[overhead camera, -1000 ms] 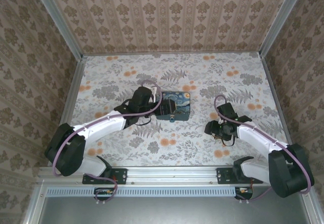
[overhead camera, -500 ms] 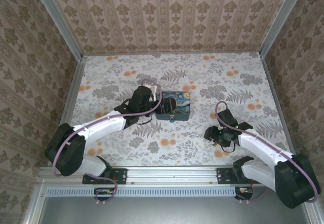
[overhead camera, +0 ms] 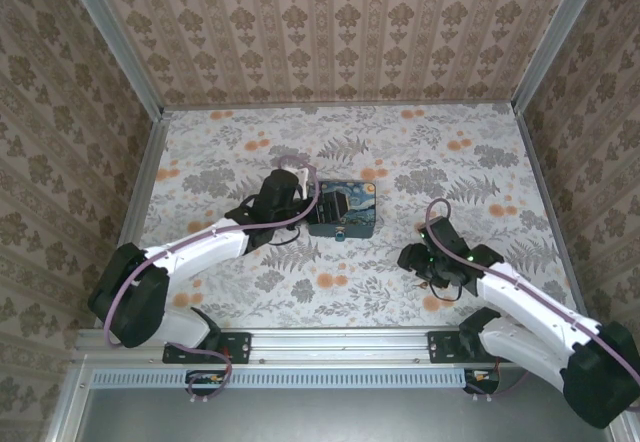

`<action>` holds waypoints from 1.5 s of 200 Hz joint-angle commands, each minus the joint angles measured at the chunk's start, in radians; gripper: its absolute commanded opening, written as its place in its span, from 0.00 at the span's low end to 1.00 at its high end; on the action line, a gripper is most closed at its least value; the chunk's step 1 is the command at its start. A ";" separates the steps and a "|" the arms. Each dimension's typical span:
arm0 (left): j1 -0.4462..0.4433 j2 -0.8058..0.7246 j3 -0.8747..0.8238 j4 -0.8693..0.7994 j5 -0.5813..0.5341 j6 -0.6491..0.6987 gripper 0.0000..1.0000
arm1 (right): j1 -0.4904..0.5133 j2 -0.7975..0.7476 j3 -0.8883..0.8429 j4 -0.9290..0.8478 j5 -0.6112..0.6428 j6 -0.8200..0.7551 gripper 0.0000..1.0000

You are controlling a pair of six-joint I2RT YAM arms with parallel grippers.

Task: Unlock a padlock with a key

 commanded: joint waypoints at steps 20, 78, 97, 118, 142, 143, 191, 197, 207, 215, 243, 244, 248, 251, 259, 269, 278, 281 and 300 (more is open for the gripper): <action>0.018 0.019 -0.017 0.038 -0.014 -0.034 1.00 | 0.009 -0.033 -0.024 -0.194 0.116 0.193 0.59; 0.020 -0.008 -0.030 0.059 0.014 -0.036 1.00 | 0.008 0.059 -0.006 -0.241 0.112 0.252 0.55; 0.020 -0.016 -0.038 0.071 0.024 -0.034 1.00 | 0.008 0.073 -0.020 -0.215 0.102 0.275 0.52; 0.021 -0.016 -0.046 0.085 0.037 -0.036 1.00 | 0.007 0.102 -0.045 -0.163 0.079 0.300 0.48; 0.025 -0.015 -0.059 0.108 0.051 -0.037 1.00 | 0.009 0.127 -0.055 -0.142 0.074 0.318 0.47; 0.025 -0.015 -0.060 0.109 0.052 -0.037 1.00 | 0.010 0.128 -0.054 -0.142 0.074 0.319 0.47; 0.045 0.003 -0.096 0.178 0.085 -0.060 1.00 | 0.017 0.181 -0.034 -0.147 0.075 0.319 0.46; 0.049 0.006 -0.099 0.186 0.089 -0.063 1.00 | 0.019 0.193 -0.028 -0.144 0.075 0.319 0.46; 0.056 0.011 -0.107 0.198 0.097 -0.066 1.00 | 0.025 0.219 -0.017 -0.137 0.075 0.316 0.46; 0.062 0.016 -0.110 0.205 0.103 -0.069 1.00 | 0.031 0.242 -0.005 -0.133 0.074 0.314 0.46; 0.080 0.022 -0.122 0.227 0.120 -0.078 1.00 | 0.050 0.334 0.039 -0.114 0.071 0.304 0.45; 0.081 0.021 -0.122 0.228 0.121 -0.078 1.00 | 0.051 0.338 0.040 -0.113 0.070 0.303 0.45; 0.083 0.022 -0.122 0.229 0.123 -0.077 1.00 | 0.054 0.349 0.045 -0.108 0.068 0.303 0.44; 0.084 0.021 -0.124 0.229 0.125 -0.077 1.00 | 0.056 0.357 0.046 -0.104 0.066 0.303 0.44; 0.088 0.021 -0.125 0.229 0.129 -0.078 1.00 | 0.061 0.375 0.049 -0.090 0.058 0.306 0.43; 0.092 0.019 -0.127 0.229 0.131 -0.075 1.00 | 0.063 0.387 0.039 -0.063 0.047 0.314 0.42; 0.095 0.019 -0.129 0.228 0.134 -0.074 1.00 | 0.067 0.387 0.023 -0.030 0.038 0.329 0.40; 0.095 0.019 -0.130 0.228 0.135 -0.074 1.00 | 0.069 0.387 0.016 -0.019 0.036 0.335 0.39; 0.096 0.019 -0.135 0.222 0.140 -0.073 1.00 | 0.077 0.382 -0.022 0.025 0.026 0.355 0.34</action>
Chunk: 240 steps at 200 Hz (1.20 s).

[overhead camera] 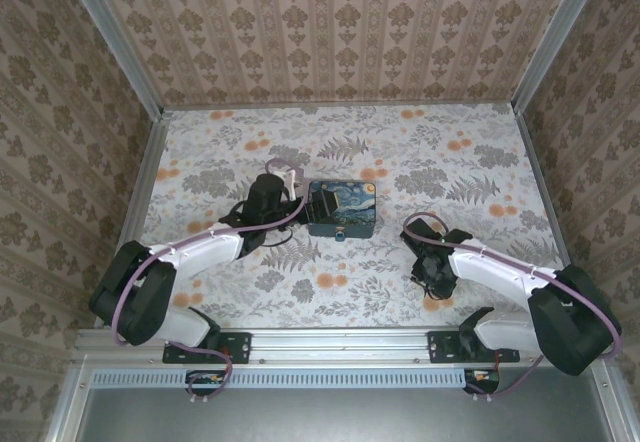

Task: Unlock a padlock with a key

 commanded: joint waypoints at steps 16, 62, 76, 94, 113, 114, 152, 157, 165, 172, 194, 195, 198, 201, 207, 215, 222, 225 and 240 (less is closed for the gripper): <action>0.006 0.005 -0.017 0.014 0.030 -0.006 1.00 | 0.025 0.036 -0.118 0.253 -0.095 0.095 0.27; 0.007 0.000 -0.026 -0.017 0.018 -0.001 1.00 | 0.024 0.024 -0.145 0.345 -0.117 0.047 0.07; 0.007 -0.005 -0.025 -0.032 0.009 0.000 1.00 | 0.025 0.002 -0.151 0.366 -0.121 0.011 0.00; 0.009 -0.004 -0.018 -0.030 0.009 -0.001 1.00 | 0.022 -0.059 -0.183 0.420 -0.125 -0.019 0.00; 0.012 0.009 0.002 -0.031 0.010 -0.009 1.00 | 0.017 -0.152 -0.230 0.518 -0.132 -0.033 0.00; 0.013 0.010 0.003 -0.032 0.010 -0.010 1.00 | 0.017 -0.156 -0.232 0.523 -0.132 -0.033 0.00; 0.012 0.015 0.021 -0.019 0.016 -0.047 1.00 | 0.014 -0.322 -0.255 0.592 -0.138 -0.070 0.00; 0.013 0.013 0.023 -0.018 0.018 -0.051 1.00 | 0.012 -0.339 -0.254 0.597 -0.140 -0.072 0.00; 0.012 0.007 0.021 -0.013 0.018 -0.058 1.00 | 0.011 -0.356 -0.253 0.616 -0.146 -0.079 0.00; 0.011 0.000 0.020 -0.007 0.018 -0.066 1.00 | 0.011 -0.366 -0.250 0.628 -0.150 -0.082 0.00; 0.009 -0.012 0.018 0.011 0.024 -0.100 1.00 | 0.010 -0.363 -0.231 0.701 -0.179 -0.092 0.00; 0.009 -0.012 0.017 0.011 0.025 -0.101 1.00 | 0.011 -0.363 -0.230 0.704 -0.180 -0.093 0.00; 0.009 -0.012 0.018 0.013 0.025 -0.106 1.00 | 0.011 -0.360 -0.226 0.714 -0.184 -0.095 0.00; 0.008 -0.014 0.017 0.015 0.026 -0.111 1.00 | 0.011 -0.356 -0.221 0.725 -0.189 -0.098 0.00; 0.006 -0.015 0.017 0.019 0.027 -0.123 1.00 | 0.011 -0.348 -0.214 0.746 -0.198 -0.101 0.00; 0.003 -0.017 0.018 0.028 0.030 -0.142 1.00 | 0.011 -0.336 -0.201 0.773 -0.212 -0.101 0.00; 0.001 -0.017 0.016 0.042 0.034 -0.159 1.00 | 0.010 -0.323 -0.187 0.794 -0.220 -0.105 0.00; -0.001 -0.017 0.016 0.047 0.035 -0.168 1.00 | 0.011 -0.318 -0.181 0.802 -0.222 -0.106 0.00; -0.014 -0.017 0.016 0.066 0.033 -0.203 1.00 | 0.010 -0.286 -0.149 0.845 -0.234 -0.105 0.00</action>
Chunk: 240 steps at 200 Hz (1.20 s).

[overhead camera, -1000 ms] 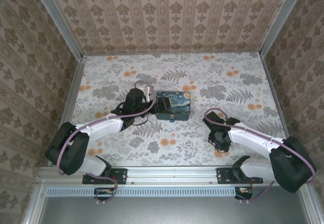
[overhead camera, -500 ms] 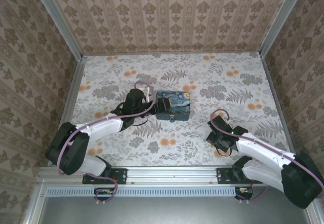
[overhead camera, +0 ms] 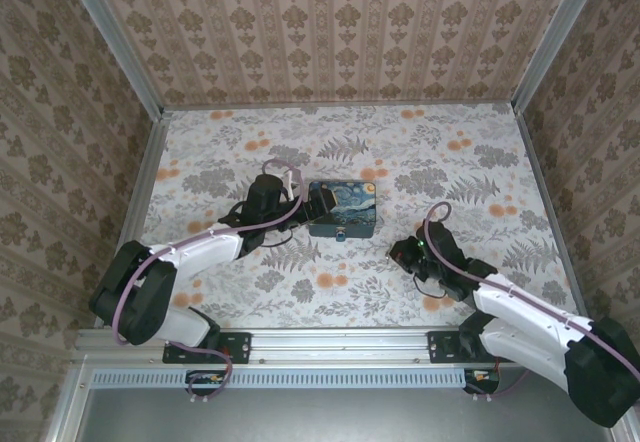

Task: Unlock a padlock with a key

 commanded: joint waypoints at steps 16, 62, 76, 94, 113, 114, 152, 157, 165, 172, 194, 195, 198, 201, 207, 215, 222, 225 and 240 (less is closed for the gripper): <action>-0.034 -0.018 0.026 0.077 0.015 -0.116 1.00 | 0.000 0.070 0.105 0.171 -0.063 -0.019 0.00; -0.062 0.003 -0.028 0.302 -0.018 -0.288 1.00 | 0.000 0.138 0.190 0.277 -0.014 0.038 0.00; -0.064 0.028 -0.052 0.413 -0.038 -0.355 0.98 | 0.001 0.156 0.211 0.310 0.005 0.071 0.00; -0.070 0.078 -0.056 0.538 -0.046 -0.404 0.93 | 0.000 0.185 0.235 0.354 0.021 0.113 0.00; -0.080 0.144 -0.043 0.634 -0.037 -0.435 0.86 | 0.000 0.218 0.267 0.378 0.032 0.142 0.00; -0.081 0.149 -0.041 0.638 -0.036 -0.437 0.86 | 0.000 0.220 0.270 0.380 0.032 0.143 0.00; -0.103 0.291 -0.041 0.868 -0.049 -0.517 0.74 | 0.000 0.274 0.322 0.391 0.049 0.168 0.00; -0.104 0.310 -0.045 0.903 -0.057 -0.529 0.74 | 0.000 0.282 0.327 0.393 0.050 0.171 0.00; -0.108 0.335 -0.050 0.951 -0.071 -0.549 0.73 | 0.000 0.294 0.335 0.394 0.049 0.174 0.00; -0.110 0.349 -0.052 0.965 -0.077 -0.563 0.73 | 0.000 0.304 0.340 0.397 0.047 0.177 0.00; -0.123 0.341 -0.062 0.964 -0.108 -0.530 0.74 | -0.001 0.328 0.347 0.406 0.050 0.188 0.00; -0.124 0.339 -0.062 0.964 -0.110 -0.528 0.74 | -0.001 0.328 0.347 0.407 0.051 0.188 0.00; -0.126 0.336 -0.064 0.962 -0.115 -0.521 0.74 | -0.001 0.331 0.347 0.408 0.050 0.189 0.00; -0.126 0.330 -0.067 0.961 -0.119 -0.513 0.74 | -0.001 0.333 0.347 0.409 0.052 0.190 0.00; -0.128 0.320 -0.071 0.958 -0.130 -0.504 0.75 | -0.001 0.337 0.347 0.411 0.054 0.194 0.00; -0.131 0.308 -0.079 0.955 -0.144 -0.497 0.75 | -0.001 0.341 0.343 0.418 0.060 0.199 0.00; -0.131 0.300 -0.083 0.954 -0.153 -0.492 0.75 | -0.001 0.344 0.342 0.423 0.062 0.204 0.00; -0.131 0.298 -0.084 0.954 -0.154 -0.489 0.75 | -0.001 0.346 0.342 0.425 0.063 0.205 0.00; -0.136 0.292 -0.083 0.948 -0.156 -0.483 0.74 | -0.001 0.355 0.343 0.434 0.062 0.213 0.00</action>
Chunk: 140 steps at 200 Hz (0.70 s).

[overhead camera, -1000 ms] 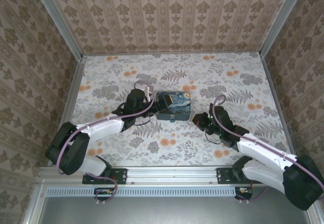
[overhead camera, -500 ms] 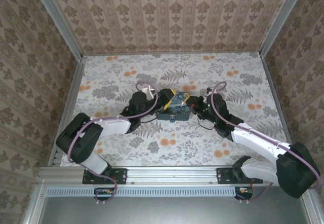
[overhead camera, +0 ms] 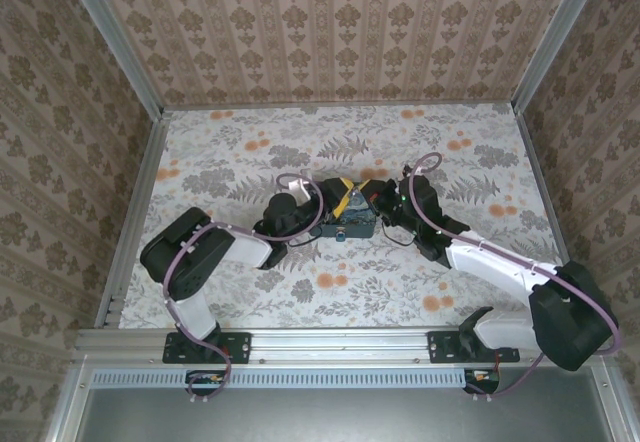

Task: Unlock a padlock with a key

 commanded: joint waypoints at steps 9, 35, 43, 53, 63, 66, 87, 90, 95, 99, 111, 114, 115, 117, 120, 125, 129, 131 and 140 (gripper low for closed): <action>-0.015 -0.041 -0.006 0.059 -0.039 0.032 0.74 | -0.001 0.018 0.025 0.056 0.030 0.041 0.00; -0.037 -0.036 0.005 0.059 -0.042 0.042 0.67 | -0.003 0.036 0.026 0.076 0.025 0.053 0.00; -0.042 -0.034 0.007 0.059 -0.042 0.044 0.66 | -0.003 0.041 0.024 0.083 0.023 0.057 0.00; -0.046 -0.030 0.010 0.059 -0.043 0.046 0.63 | -0.003 0.045 0.025 0.087 0.022 0.061 0.00; -0.049 -0.029 0.009 0.059 -0.046 0.045 0.60 | -0.003 0.047 0.023 0.091 0.022 0.064 0.00; -0.050 -0.028 0.010 0.059 -0.048 0.046 0.60 | -0.003 0.047 0.024 0.091 0.021 0.063 0.00; -0.053 -0.028 0.010 0.059 -0.052 0.048 0.54 | -0.003 0.048 0.023 0.088 0.022 0.064 0.00; -0.053 -0.028 0.010 0.059 -0.054 0.051 0.53 | -0.002 0.048 0.023 0.087 0.022 0.064 0.00; -0.055 -0.029 0.010 0.059 -0.055 0.050 0.53 | -0.003 0.047 0.023 0.086 0.022 0.064 0.00; -0.055 -0.030 0.010 0.059 -0.057 0.053 0.53 | -0.003 0.047 0.023 0.085 0.020 0.064 0.00; -0.056 -0.031 0.012 0.059 -0.057 0.056 0.50 | -0.002 0.047 0.021 0.084 0.021 0.065 0.00; -0.055 -0.030 0.012 0.059 -0.057 0.057 0.50 | -0.002 0.047 0.019 0.084 0.022 0.066 0.00; -0.056 -0.031 0.011 0.059 -0.058 0.058 0.49 | -0.002 0.046 0.019 0.084 0.022 0.066 0.00; -0.056 -0.033 0.011 0.059 -0.058 0.057 0.49 | -0.003 0.047 0.019 0.084 0.021 0.066 0.00; -0.056 -0.033 0.010 0.059 -0.059 0.057 0.49 | -0.003 0.047 0.018 0.084 0.022 0.066 0.00; -0.056 -0.034 0.010 0.058 -0.060 0.058 0.48 | -0.003 0.047 0.017 0.084 0.023 0.066 0.00; -0.056 -0.035 0.010 0.058 -0.060 0.059 0.47 | -0.003 0.047 0.016 0.085 0.023 0.066 0.00; -0.056 -0.035 0.010 0.058 -0.060 0.060 0.47 | -0.002 0.047 0.016 0.084 0.025 0.066 0.00; -0.056 -0.035 0.010 0.058 -0.060 0.062 0.44 | -0.003 0.047 0.013 0.084 0.024 0.067 0.00</action>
